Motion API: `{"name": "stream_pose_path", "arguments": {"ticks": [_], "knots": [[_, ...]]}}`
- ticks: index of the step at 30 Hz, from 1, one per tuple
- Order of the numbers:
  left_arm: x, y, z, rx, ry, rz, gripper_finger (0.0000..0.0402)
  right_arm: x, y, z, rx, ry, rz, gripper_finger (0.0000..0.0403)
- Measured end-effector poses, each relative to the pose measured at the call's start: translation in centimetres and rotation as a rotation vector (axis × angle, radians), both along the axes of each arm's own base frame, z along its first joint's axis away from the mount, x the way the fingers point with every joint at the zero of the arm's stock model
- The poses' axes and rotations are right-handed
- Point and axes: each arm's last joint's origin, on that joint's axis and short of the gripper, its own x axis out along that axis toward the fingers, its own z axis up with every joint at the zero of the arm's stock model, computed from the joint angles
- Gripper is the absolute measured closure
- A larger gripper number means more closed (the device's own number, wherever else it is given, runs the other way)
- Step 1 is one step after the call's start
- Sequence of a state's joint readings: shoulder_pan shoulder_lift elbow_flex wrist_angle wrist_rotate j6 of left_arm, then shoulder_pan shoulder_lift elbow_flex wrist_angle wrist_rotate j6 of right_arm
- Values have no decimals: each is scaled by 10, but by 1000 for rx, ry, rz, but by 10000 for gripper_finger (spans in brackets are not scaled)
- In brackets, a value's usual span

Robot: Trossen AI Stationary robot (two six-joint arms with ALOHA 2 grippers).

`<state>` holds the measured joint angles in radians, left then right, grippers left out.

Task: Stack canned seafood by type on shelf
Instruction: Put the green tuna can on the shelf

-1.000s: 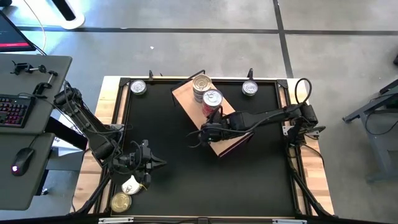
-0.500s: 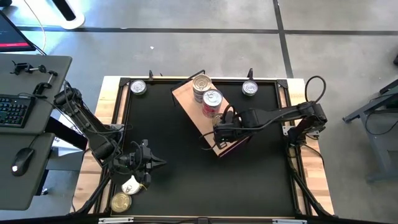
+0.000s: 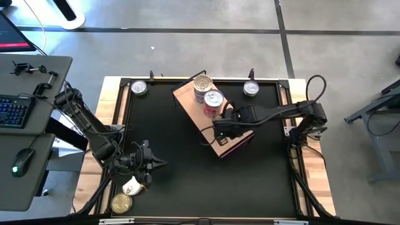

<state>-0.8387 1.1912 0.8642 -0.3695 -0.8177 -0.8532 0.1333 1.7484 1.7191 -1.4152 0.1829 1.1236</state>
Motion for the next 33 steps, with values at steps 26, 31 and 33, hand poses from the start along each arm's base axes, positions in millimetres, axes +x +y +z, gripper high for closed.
{"name": "stream_pose_path", "arguments": {"ticks": [26, 31, 33], "knots": [[0, 0, 0, 0, 1, 0, 402, 19, -26, -15, -37, -8, -33, 403], [0, 0, 0, 0, 1, 1, 401, 21, -32, -14, -52, -30, -46, 403], [0, 0, 0, 1, 1, 0, 401, 22, -34, -14, -55, -38, -42, 403]]}}
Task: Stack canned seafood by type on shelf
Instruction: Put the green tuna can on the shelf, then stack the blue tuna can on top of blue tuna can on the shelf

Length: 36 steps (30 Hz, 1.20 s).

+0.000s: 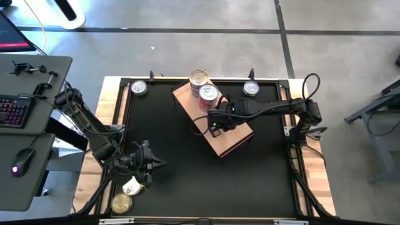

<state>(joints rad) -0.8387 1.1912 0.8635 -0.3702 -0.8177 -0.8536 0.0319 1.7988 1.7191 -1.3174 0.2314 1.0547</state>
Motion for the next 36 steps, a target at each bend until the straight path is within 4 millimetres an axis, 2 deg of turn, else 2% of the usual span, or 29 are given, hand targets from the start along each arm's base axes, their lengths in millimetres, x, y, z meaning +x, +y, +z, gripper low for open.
{"name": "stream_pose_path", "arguments": {"ticks": [19, 24, 27, 33, 36], "knots": [[0, 0, -1, 7, 6, 0, 401, 3, -14, 1, -16, -26, -14, 403], [0, 0, -1, 7, 6, 0, 402, 1, -12, 1, 8, -10, 10, 403], [-1, 0, -1, 5, 5, -4, 401, -9, -2, 6, 36, 39, 41, 403], [-3, -3, 0, 8, 1, -20, 401, -44, 14, 27, 48, 144, 56, 403], [-2, -3, 0, 18, 5, -32, 402, -63, 18, 40, 52, 91, 41, 403]]}}
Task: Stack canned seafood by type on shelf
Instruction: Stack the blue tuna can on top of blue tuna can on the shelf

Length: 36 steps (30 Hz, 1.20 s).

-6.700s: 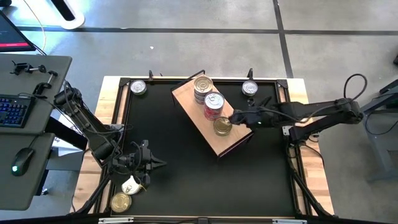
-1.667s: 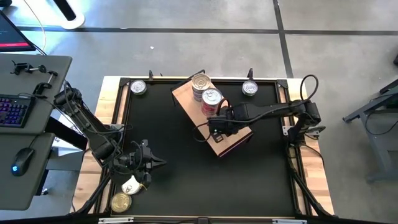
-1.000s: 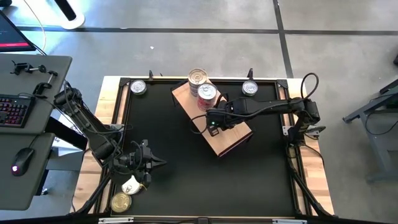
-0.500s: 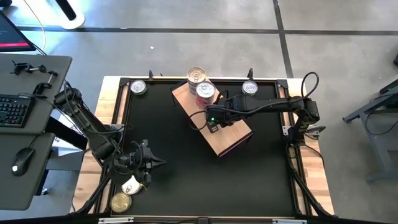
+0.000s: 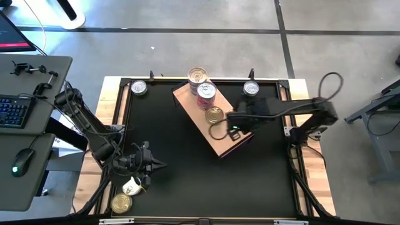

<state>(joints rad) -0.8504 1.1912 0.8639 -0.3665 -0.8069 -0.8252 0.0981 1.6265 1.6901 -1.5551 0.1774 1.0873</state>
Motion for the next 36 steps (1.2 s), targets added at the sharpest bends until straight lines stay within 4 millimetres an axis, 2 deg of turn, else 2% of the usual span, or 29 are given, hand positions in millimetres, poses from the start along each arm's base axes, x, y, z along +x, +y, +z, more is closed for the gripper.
{"name": "stream_pose_path", "arguments": {"ticks": [3, 6, 9, 12, 14, 18, 21, 26, 30, 36], "knots": [[5, 2, 0, -2, 31, -71, 401, -29, 0, -1, 29, -41, -97, 403], [15, 7, 2, -31, 65, -172, 401, -65, 2, -13, 69, -76, -195, 403], [26, 17, 3, -24, 78, -220, 402, -93, 8, -26, 129, -210, -266, 403], [37, 34, 0, -64, 145, -242, 401, -109, 12, -39, 144, -402, -282, 403], [41, 46, -4, -162, 224, -241, 401, -116, 14, -49, 138, -511, -261, 403], [43, 57, -10, -332, 332, -149, 402, -126, 18, -70, 147, -622, -170, 403], [38, 46, -8, -389, 325, -160, 401, -135, 21, -87, 148, -609, -89, 403], [18, 18, -10, -481, 392, -188, 402, -152, 21, -96, 131, -593, 18, 403], [1, 2, -24, -494, 506, -99, 402, -161, 20, -109, 119, -522, 66, 403], [-12, -13, -53, -419, 737, -31, 402, -165, 31, -132, 245, -441, 122, 403]]}}
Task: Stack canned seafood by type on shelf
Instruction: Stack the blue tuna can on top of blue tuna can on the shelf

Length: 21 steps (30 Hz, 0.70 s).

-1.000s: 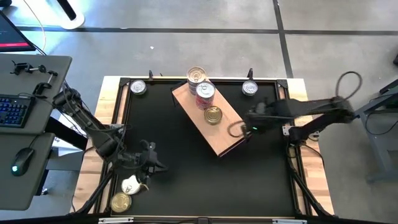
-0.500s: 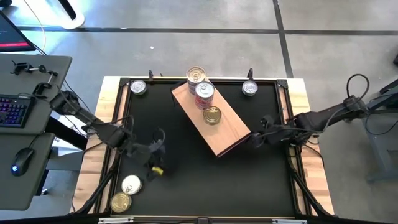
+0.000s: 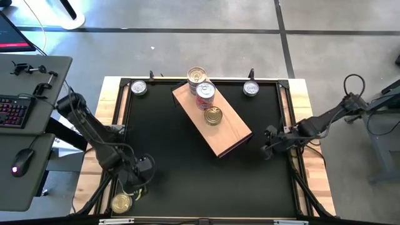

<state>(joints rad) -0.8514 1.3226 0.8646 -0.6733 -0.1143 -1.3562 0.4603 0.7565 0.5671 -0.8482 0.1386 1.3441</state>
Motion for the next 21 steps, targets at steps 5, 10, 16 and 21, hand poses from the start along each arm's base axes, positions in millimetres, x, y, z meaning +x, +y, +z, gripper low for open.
{"name": "stream_pose_path", "arguments": {"ticks": [5, 10, 16, 21], "knots": [[-10, -10, -24, 0, 279, -52, 402, 2, 15, -14, 48, -56, -46, 403], [-18, -24, -34, 4, 320, -82, 402, 4, 30, -9, 17, -163, -98, 403], [-20, -35, -46, 36, 352, -33, 402, 14, 56, -3, 40, -318, -24, 403], [-5, -42, -56, -5, 277, 39, 402, 22, 82, -4, 88, -403, 77, 403]]}}
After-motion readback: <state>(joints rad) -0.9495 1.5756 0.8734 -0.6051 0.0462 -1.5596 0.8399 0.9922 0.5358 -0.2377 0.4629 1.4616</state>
